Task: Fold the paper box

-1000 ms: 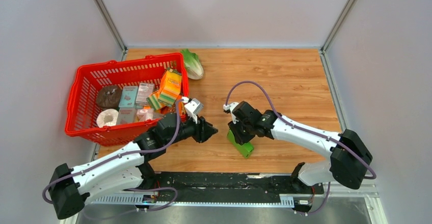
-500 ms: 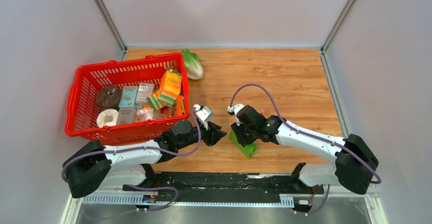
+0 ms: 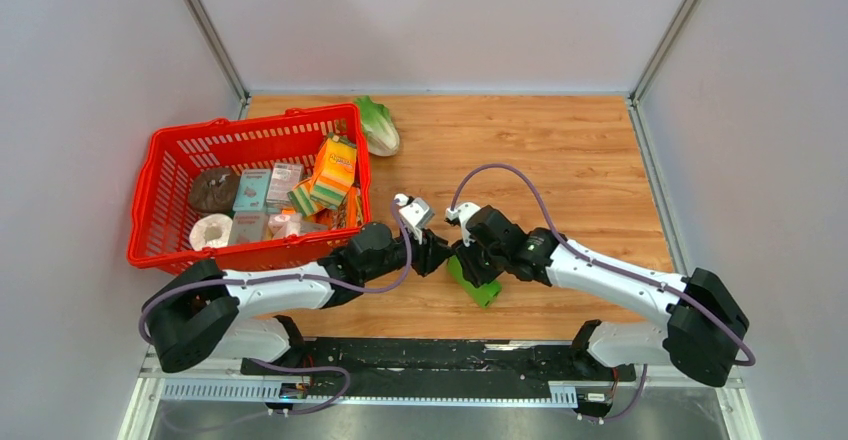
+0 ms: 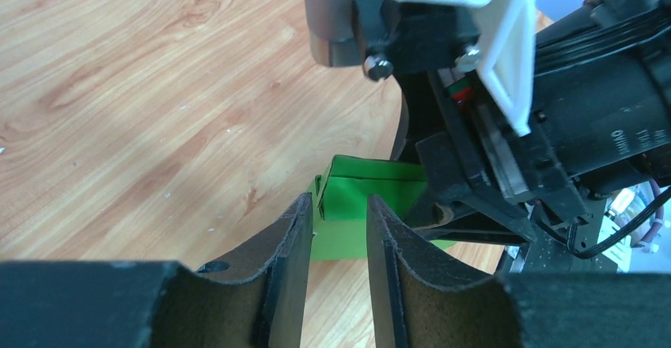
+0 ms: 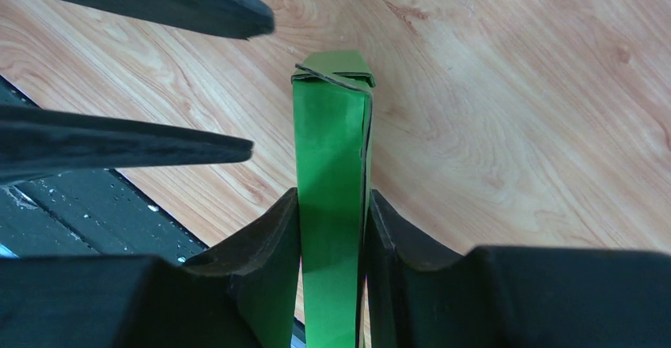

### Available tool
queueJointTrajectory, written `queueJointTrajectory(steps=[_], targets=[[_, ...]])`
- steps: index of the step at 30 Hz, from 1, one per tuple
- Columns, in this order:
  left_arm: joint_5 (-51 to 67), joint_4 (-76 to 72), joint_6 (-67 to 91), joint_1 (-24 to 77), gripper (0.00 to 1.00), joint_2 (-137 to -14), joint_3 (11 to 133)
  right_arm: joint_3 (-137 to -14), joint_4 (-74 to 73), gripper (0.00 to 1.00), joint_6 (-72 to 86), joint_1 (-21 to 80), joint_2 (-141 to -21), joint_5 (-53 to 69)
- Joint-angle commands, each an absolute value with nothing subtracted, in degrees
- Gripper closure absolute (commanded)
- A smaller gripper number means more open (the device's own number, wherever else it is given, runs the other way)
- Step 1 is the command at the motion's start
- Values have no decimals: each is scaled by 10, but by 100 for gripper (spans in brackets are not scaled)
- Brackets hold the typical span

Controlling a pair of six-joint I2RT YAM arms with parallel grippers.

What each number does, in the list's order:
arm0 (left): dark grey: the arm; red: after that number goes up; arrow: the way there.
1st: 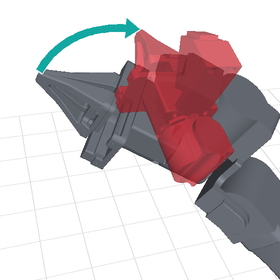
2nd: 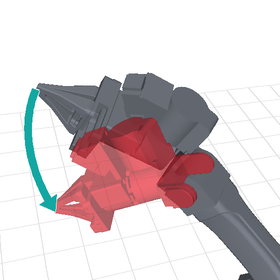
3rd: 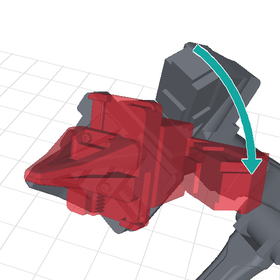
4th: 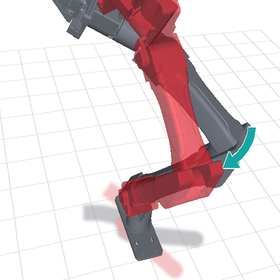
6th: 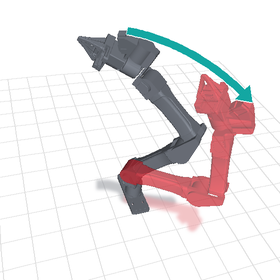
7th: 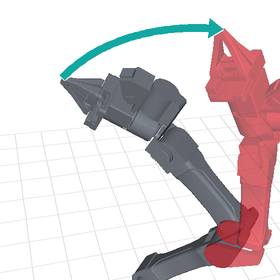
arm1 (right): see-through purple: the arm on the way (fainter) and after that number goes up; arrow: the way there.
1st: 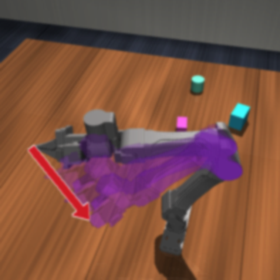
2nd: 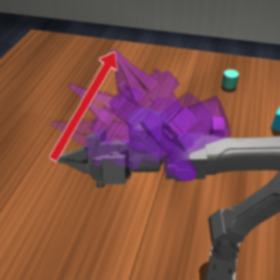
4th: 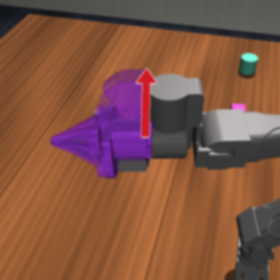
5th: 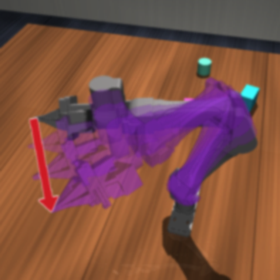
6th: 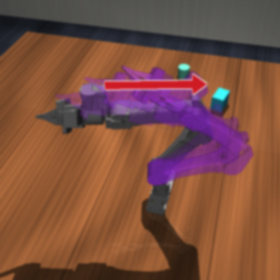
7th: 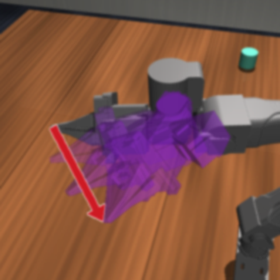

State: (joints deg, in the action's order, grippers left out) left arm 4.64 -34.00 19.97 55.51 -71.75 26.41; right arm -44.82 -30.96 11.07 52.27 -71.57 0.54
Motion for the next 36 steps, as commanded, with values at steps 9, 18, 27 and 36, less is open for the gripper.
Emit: queueJointTrajectory(steps=[9, 18, 27, 36], targets=[[54, -364, 180, 556, 60, -758, 296, -455, -270, 65, 106, 535, -696, 22], [27, -380, 161, 556, 80, -794, 306, -454, -271, 65, 105, 546, -708, 8], [18, -384, 158, 557, 100, -774, 280, -445, -265, 59, 117, 551, -715, -32], [9, -381, 154, 557, 100, -753, 264, -428, -280, 48, 149, 550, -690, -76]])
